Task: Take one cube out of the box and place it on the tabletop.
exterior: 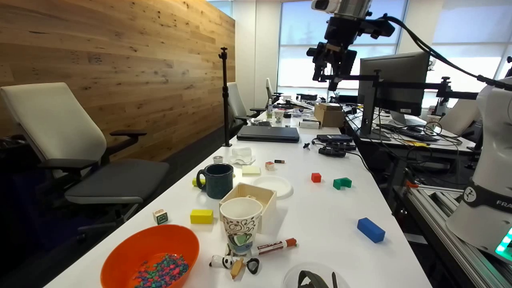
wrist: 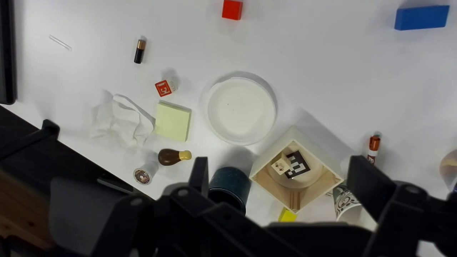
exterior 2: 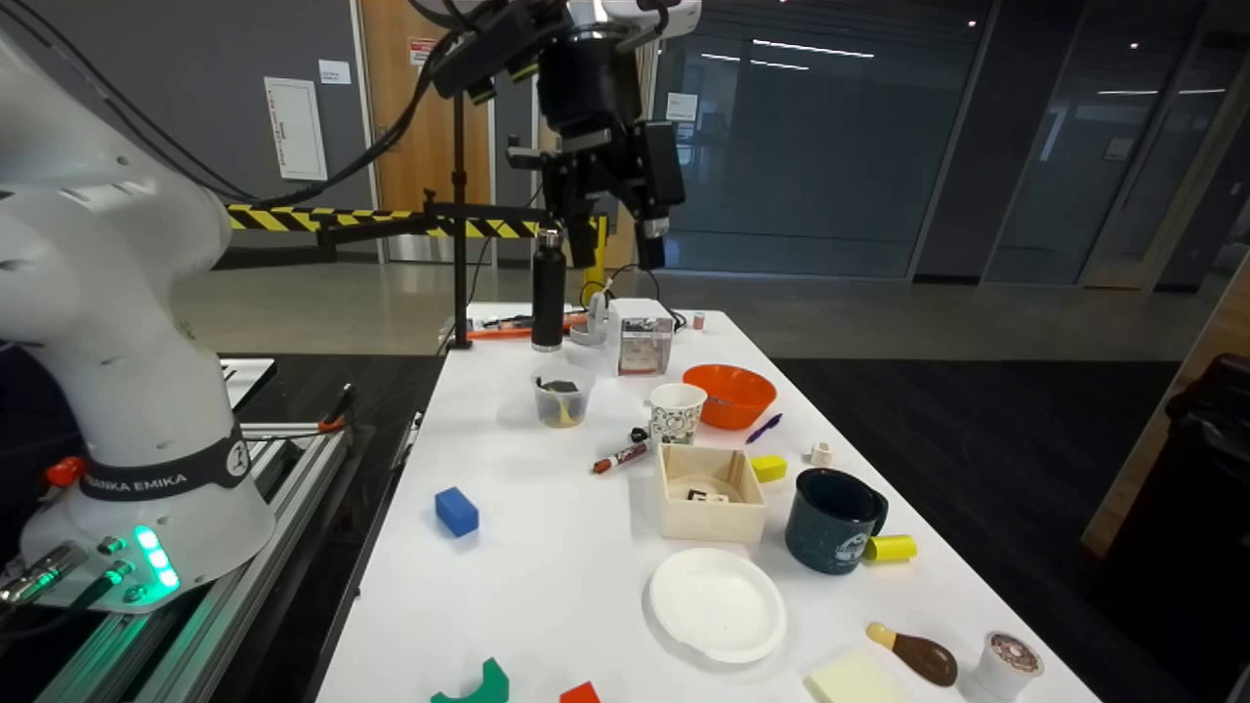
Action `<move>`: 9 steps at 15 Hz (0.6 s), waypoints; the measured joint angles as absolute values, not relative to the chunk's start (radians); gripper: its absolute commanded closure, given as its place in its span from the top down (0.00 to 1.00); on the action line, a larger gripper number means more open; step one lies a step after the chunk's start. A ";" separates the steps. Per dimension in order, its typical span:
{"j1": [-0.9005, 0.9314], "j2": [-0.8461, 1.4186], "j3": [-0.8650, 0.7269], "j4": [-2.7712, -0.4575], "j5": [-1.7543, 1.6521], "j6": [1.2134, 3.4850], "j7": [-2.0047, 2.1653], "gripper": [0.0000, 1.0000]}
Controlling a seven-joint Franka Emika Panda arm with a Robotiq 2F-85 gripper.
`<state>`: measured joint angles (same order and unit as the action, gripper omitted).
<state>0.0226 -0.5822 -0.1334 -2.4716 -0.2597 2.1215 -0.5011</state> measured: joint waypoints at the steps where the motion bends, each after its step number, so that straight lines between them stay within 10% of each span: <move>1: 0.022 -0.581 -0.134 -2.472 -0.260 2.121 -0.501 1.00; 9: 0.033 -0.530 -0.086 -2.466 -0.111 2.194 -0.268 1.00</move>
<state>0.0335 -0.5297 -0.0862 -2.4656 -0.1111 2.1935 -0.2680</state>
